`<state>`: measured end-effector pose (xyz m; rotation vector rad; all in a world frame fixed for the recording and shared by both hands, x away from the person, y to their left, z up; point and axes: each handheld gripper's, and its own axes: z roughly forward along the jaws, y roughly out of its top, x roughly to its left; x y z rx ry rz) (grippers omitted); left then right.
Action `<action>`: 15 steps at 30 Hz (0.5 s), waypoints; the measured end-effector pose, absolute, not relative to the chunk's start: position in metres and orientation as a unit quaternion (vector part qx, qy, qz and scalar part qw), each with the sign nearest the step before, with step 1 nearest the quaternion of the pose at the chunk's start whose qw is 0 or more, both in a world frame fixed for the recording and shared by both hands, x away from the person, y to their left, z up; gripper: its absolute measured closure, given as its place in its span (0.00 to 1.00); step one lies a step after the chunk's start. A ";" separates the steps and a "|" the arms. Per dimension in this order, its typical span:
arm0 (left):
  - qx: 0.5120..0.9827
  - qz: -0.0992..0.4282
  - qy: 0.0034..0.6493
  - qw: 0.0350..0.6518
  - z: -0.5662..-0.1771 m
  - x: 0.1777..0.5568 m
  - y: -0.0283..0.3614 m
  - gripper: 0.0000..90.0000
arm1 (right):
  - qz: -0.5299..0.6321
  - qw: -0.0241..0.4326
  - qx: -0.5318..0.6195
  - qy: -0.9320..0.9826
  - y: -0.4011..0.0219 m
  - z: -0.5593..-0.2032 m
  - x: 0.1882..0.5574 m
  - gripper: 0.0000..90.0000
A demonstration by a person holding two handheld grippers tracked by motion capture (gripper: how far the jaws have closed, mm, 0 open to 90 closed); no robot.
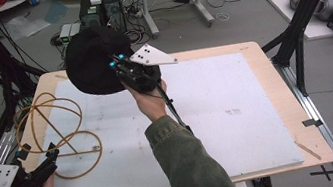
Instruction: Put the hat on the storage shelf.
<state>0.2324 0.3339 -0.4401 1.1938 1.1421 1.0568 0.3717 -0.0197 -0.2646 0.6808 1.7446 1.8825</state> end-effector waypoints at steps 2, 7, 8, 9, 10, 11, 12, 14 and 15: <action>0.505 0.446 0.484 0.558 -0.440 0.233 0.335 0.20 | 0.691 0.236 0.240 0.639 -0.017 -0.262 0.370 0.97; 0.503 0.446 0.485 0.559 -0.440 0.233 0.336 0.20 | 0.698 0.217 0.208 0.650 -0.006 -0.257 0.365 0.97; 0.503 0.446 0.485 0.559 -0.440 0.233 0.336 0.20 | 0.700 0.211 0.205 0.651 -0.003 -0.255 0.364 0.97; 0.504 0.445 0.485 0.559 -0.440 0.233 0.336 0.20 | 0.704 0.205 0.198 0.651 0.000 -0.253 0.362 0.97; 0.506 0.443 0.484 0.560 -0.440 0.233 0.335 0.20 | 0.706 0.200 0.194 0.651 0.002 -0.251 0.362 0.97; 0.506 0.443 0.484 0.560 -0.440 0.233 0.335 0.20 | 0.709 0.191 0.189 0.652 0.004 -0.249 0.360 0.97; 0.506 0.442 0.483 0.560 -0.440 0.233 0.335 0.20 | 0.709 0.191 0.189 0.652 0.004 -0.249 0.360 0.97; 0.506 0.442 0.483 0.561 -0.440 0.233 0.335 0.20 | 0.714 0.181 0.172 0.654 0.011 -0.244 0.356 0.97; 0.504 0.442 0.484 0.563 -0.440 0.233 0.335 0.20 | 0.713 0.178 0.168 0.657 0.013 -0.243 0.355 0.97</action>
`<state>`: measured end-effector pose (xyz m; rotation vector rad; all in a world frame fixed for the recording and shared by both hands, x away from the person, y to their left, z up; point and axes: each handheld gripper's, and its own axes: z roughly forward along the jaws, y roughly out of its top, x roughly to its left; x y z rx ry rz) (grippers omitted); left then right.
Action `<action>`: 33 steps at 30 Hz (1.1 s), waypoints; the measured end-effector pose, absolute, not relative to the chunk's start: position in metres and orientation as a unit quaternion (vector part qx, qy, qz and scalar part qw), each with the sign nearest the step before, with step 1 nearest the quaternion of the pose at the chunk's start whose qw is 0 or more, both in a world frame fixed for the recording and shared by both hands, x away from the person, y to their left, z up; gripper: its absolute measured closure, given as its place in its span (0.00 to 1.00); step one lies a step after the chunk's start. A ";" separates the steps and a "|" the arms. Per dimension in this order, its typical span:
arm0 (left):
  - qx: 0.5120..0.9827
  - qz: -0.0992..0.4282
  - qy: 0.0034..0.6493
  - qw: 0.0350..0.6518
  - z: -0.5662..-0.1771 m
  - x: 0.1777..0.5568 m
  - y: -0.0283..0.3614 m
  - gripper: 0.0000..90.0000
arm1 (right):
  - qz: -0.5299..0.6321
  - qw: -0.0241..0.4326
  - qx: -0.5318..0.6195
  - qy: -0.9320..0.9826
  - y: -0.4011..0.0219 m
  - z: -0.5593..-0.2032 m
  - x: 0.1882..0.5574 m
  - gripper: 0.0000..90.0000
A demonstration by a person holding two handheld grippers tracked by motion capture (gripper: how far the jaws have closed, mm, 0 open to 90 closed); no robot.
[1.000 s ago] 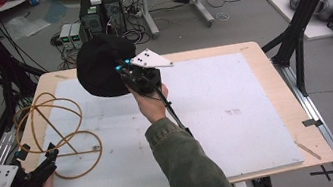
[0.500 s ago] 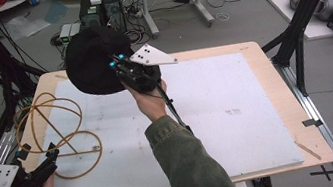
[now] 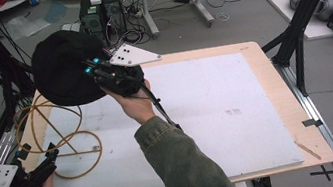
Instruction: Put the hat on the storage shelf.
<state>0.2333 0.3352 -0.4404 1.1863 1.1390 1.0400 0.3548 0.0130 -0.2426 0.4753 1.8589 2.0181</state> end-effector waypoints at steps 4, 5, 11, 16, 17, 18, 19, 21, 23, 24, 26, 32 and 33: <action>0.504 0.437 0.486 0.565 -0.441 0.233 0.337 0.21 | 0.715 0.162 0.145 0.665 0.025 -0.239 0.347 0.97; 0.502 0.436 0.487 0.566 -0.441 0.233 0.337 0.21 | 0.716 0.148 0.132 0.669 0.032 -0.239 0.344 0.97; 0.502 0.432 0.491 0.567 -0.442 0.234 0.339 0.21 | 0.716 0.115 0.109 0.679 0.047 -0.241 0.341 0.97; 0.503 0.431 0.491 0.566 -0.442 0.233 0.339 0.21 | 0.720 0.093 0.098 0.680 0.058 -0.244 0.341 0.97; 0.503 0.431 0.491 0.566 -0.442 0.233 0.339 0.21 | 0.718 0.089 0.095 0.683 0.061 -0.245 0.341 0.97; 0.502 0.431 0.491 0.567 -0.442 0.233 0.339 0.21 | 0.716 0.086 0.094 0.686 0.063 -0.246 0.341 0.97; 0.502 0.431 0.491 0.567 -0.442 0.233 0.339 0.21 | 0.714 0.083 0.092 0.690 0.066 -0.247 0.341 0.97; 0.503 0.431 0.490 0.566 -0.442 0.233 0.339 0.21 | 0.708 0.080 0.089 0.696 0.070 -0.249 0.341 0.97; 0.502 0.431 0.491 0.567 -0.442 0.233 0.339 0.21 | 0.705 0.074 0.091 0.700 0.072 -0.251 0.341 0.97; 0.502 0.431 0.491 0.567 -0.442 0.233 0.339 0.21 | 0.699 0.070 0.091 0.706 0.074 -0.252 0.341 0.97; 0.502 0.431 0.491 0.567 -0.442 0.233 0.339 0.21 | 0.694 0.069 0.088 0.712 0.076 -0.254 0.341 0.97; 0.502 0.432 0.491 0.567 -0.442 0.233 0.338 0.21 | 0.687 0.059 0.088 0.719 0.081 -0.255 0.339 0.97; 0.502 0.431 0.491 0.567 -0.442 0.233 0.338 0.21 | 0.687 0.059 0.088 0.719 0.081 -0.255 0.339 0.97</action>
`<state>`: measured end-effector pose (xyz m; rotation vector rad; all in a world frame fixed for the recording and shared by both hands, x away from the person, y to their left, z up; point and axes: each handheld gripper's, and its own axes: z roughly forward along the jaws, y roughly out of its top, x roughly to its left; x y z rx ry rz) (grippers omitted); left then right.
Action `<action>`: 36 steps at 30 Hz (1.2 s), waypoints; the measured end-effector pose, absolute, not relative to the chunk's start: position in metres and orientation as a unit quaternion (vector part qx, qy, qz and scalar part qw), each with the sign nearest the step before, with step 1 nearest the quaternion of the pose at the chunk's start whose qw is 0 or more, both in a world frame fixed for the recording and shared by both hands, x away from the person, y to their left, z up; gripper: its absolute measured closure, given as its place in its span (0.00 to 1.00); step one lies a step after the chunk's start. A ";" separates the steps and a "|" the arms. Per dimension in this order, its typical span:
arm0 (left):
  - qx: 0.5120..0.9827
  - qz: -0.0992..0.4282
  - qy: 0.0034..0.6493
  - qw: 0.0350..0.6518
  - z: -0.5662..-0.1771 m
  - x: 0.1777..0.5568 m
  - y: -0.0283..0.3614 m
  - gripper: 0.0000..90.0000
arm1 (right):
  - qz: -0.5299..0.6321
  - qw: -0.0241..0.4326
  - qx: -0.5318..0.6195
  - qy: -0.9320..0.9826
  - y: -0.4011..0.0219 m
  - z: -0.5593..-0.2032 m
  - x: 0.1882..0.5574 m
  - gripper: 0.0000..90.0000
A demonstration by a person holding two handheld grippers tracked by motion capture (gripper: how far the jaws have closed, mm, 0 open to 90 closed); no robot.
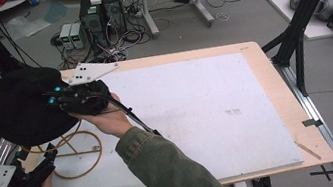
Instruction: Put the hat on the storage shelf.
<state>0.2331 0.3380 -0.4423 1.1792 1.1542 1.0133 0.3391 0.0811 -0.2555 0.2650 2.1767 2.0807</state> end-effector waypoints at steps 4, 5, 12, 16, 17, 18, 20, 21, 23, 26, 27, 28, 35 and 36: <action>0.505 0.431 0.490 0.566 -0.443 0.233 0.337 0.21 | 0.686 0.053 0.084 0.721 0.086 -0.257 0.337 0.97; 0.504 0.432 0.489 0.566 -0.443 0.233 0.337 0.21 | 0.681 0.052 0.082 0.725 0.088 -0.258 0.335 0.97; 0.503 0.430 0.492 0.566 -0.443 0.234 0.339 0.21 | 0.676 0.052 0.083 0.731 0.090 -0.260 0.335 0.97; 0.502 0.430 0.492 0.567 -0.443 0.233 0.339 0.21 | 0.673 0.055 0.083 0.732 0.091 -0.260 0.333 0.97; 0.502 0.430 0.492 0.567 -0.443 0.233 0.339 0.21 | 0.673 0.054 0.084 0.732 0.091 -0.260 0.333 0.97; 0.503 0.430 0.492 0.566 -0.443 0.233 0.339 0.21 | 0.673 0.054 0.084 0.732 0.091 -0.260 0.333 0.97; 0.504 0.430 0.492 0.565 -0.444 0.233 0.339 0.21 | 0.671 0.055 0.084 0.734 0.091 -0.261 0.333 0.97; 0.504 0.430 0.492 0.565 -0.444 0.233 0.339 0.21 | 0.669 0.049 0.082 0.737 0.092 -0.261 0.333 0.96; 0.503 0.430 0.492 0.566 -0.444 0.234 0.339 0.21 | 0.668 0.048 0.081 0.738 0.092 -0.261 0.332 0.96; 0.504 0.429 0.492 0.566 -0.444 0.234 0.338 0.21 | 0.656 0.048 0.076 0.749 0.095 -0.263 0.330 0.96; 0.504 0.429 0.492 0.566 -0.444 0.234 0.338 0.21 | 0.654 0.047 0.074 0.752 0.096 -0.263 0.330 0.96; 0.504 0.429 0.492 0.566 -0.444 0.233 0.338 0.21 | 0.650 0.048 0.074 0.755 0.097 -0.264 0.329 0.96; 0.502 0.429 0.493 0.566 -0.444 0.234 0.339 0.21 | 0.644 0.049 0.075 0.760 0.097 -0.266 0.328 0.94; 0.502 0.429 0.493 0.566 -0.444 0.234 0.339 0.21 | 0.644 0.049 0.075 0.760 0.097 -0.266 0.328 0.94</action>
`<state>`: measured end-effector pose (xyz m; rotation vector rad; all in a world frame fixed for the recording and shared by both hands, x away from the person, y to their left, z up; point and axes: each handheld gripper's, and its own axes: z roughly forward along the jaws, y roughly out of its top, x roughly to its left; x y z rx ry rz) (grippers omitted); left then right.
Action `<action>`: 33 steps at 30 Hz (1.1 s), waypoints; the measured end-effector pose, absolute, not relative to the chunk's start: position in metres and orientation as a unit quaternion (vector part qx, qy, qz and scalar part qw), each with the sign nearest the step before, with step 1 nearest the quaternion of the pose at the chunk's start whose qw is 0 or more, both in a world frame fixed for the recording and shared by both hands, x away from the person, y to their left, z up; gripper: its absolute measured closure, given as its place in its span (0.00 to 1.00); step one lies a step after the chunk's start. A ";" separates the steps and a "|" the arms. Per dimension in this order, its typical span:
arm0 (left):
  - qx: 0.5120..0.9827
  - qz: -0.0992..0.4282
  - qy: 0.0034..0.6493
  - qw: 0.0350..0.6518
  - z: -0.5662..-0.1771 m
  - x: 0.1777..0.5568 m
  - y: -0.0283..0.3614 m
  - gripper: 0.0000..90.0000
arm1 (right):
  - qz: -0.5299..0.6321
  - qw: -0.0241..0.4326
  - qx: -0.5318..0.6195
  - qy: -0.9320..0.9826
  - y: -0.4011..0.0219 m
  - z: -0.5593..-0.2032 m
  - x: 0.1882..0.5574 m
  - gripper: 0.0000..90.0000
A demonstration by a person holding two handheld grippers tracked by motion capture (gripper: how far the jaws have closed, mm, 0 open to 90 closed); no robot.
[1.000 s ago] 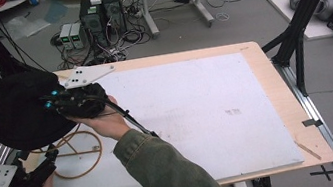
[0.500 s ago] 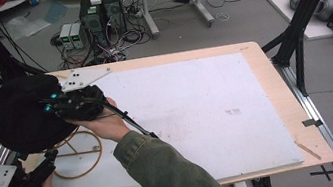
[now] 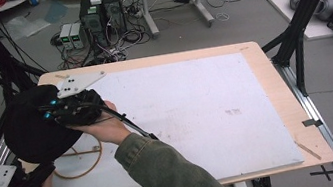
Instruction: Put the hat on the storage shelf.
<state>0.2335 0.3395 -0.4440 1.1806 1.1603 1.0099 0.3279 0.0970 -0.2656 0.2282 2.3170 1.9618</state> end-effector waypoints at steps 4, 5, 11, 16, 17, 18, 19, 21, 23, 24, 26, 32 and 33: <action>0.504 0.430 0.492 0.564 -0.444 0.233 0.339 0.21 | 0.640 0.051 0.089 0.761 0.094 -0.270 0.329 0.91; 0.504 0.430 0.492 0.564 -0.444 0.233 0.339 0.21 | 0.640 0.051 0.089 0.761 0.094 -0.270 0.329 0.91; 0.505 0.431 0.492 0.564 -0.444 0.234 0.339 0.21 | 0.640 0.053 0.105 0.759 0.094 -0.272 0.329 0.81; 0.502 0.433 0.493 0.563 -0.444 0.233 0.339 0.21 | 0.642 0.050 0.108 0.758 0.092 -0.273 0.330 0.79; 0.504 0.432 0.493 0.563 -0.444 0.233 0.339 0.21 | 0.642 0.047 0.111 0.757 0.091 -0.274 0.329 0.78; 0.504 0.432 0.494 0.562 -0.444 0.233 0.339 0.21 | 0.643 0.047 0.111 0.757 0.091 -0.274 0.330 0.78; 0.503 0.433 0.492 0.563 -0.444 0.233 0.339 0.21 | 0.643 0.047 0.110 0.757 0.091 -0.274 0.330 0.78; 0.503 0.433 0.492 0.563 -0.444 0.233 0.339 0.21 | 0.643 0.044 0.113 0.756 0.091 -0.275 0.331 0.78; 0.504 0.432 0.492 0.563 -0.444 0.233 0.339 0.20 | 0.644 0.046 0.117 0.755 0.090 -0.276 0.331 0.74; 0.504 0.432 0.492 0.563 -0.444 0.233 0.339 0.20 | 0.644 0.046 0.117 0.755 0.090 -0.276 0.331 0.74; 0.504 0.432 0.493 0.562 -0.444 0.233 0.339 0.20 | 0.645 0.046 0.121 0.753 0.089 -0.276 0.332 0.64; 0.500 0.434 0.496 0.561 -0.444 0.232 0.342 0.20 | 0.642 0.129 0.153 0.740 0.082 -0.279 0.333 0.18; 0.498 0.435 0.496 0.562 -0.444 0.232 0.342 0.20 | 0.636 0.148 0.156 0.741 0.080 -0.280 0.333 0.16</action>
